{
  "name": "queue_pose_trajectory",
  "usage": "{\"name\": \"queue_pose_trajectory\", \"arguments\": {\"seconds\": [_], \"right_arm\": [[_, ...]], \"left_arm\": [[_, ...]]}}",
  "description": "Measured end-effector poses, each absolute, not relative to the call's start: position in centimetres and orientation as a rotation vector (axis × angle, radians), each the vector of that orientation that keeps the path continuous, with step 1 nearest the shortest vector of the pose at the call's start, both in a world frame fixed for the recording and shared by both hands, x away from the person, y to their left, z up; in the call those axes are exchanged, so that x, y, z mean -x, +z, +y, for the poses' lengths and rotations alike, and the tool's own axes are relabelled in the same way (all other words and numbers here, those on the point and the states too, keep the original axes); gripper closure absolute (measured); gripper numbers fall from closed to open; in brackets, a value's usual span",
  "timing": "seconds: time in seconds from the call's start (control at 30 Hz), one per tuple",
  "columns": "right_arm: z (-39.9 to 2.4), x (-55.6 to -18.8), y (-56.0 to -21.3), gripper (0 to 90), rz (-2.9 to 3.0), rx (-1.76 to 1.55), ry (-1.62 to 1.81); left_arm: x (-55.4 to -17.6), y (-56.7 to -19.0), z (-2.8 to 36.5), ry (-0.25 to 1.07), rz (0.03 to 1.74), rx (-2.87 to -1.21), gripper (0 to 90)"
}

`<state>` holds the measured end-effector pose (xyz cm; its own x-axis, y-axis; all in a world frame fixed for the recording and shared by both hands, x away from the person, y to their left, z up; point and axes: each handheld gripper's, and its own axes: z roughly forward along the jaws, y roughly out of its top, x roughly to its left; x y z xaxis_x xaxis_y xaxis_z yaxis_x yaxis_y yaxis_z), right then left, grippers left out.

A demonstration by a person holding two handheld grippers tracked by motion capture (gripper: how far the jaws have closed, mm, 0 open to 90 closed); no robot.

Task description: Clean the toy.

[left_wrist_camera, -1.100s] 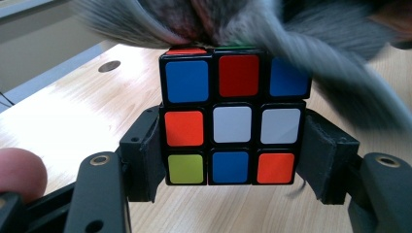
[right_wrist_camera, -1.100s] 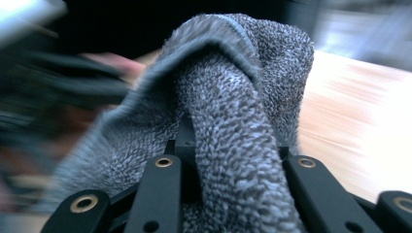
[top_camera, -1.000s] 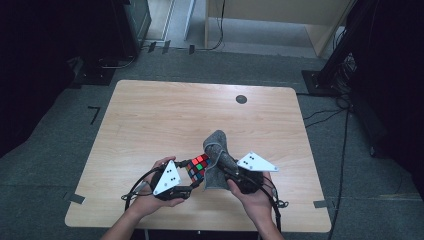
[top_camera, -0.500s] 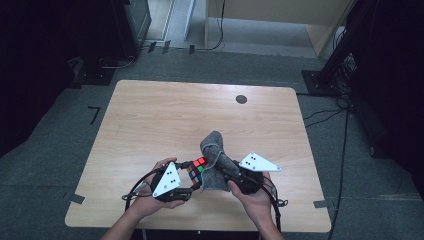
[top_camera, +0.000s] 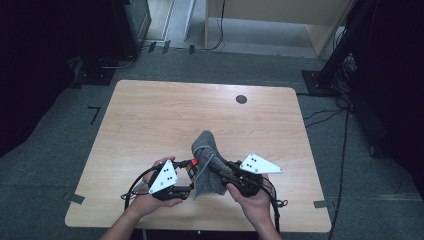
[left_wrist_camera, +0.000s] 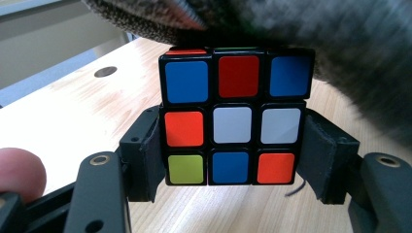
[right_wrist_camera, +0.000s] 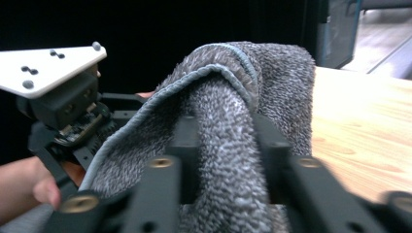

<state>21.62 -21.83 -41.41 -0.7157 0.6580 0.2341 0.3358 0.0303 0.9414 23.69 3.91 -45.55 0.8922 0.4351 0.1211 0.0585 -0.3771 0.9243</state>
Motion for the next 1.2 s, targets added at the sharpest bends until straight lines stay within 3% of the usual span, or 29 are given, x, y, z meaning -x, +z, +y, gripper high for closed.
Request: {"name": "queue_pose_trajectory", "arguments": {"seconds": [0.23,0.47,0.63,0.83,1.07,1.2], "right_arm": [[-20.6,-20.5,-40.6,79.0,2.078,-0.907,1.71],[-22.2,-20.9,-40.8,79.2,2.005,-1.006,1.611],[-20.0,-19.9,-40.1,78.8,2.097,-0.84,1.669],[-22.0,-21.2,-41.2,78.7,2.028,-1.017,1.566],[-20.5,-20.1,-40.1,78.0,2.08,-0.869,1.649],[-22.1,-21.2,-40.9,78.2,2.029,-1.019,1.554]], "left_arm": [[-23.0,-45.3,3.6,0.403,0.311,-1.914,34.7],[-23.5,-45.2,4.0,0.407,0.349,-1.901,34.7],[-23.2,-45.2,3.7,0.4,0.335,-1.904,34.7],[-23.5,-45.1,4.1,0.396,0.356,-1.89,34.6],[-23.6,-45.0,4.0,0.393,0.387,-1.884,34.6],[-23.7,-44.8,4.2,0.386,0.401,-1.868,34.6]]}}
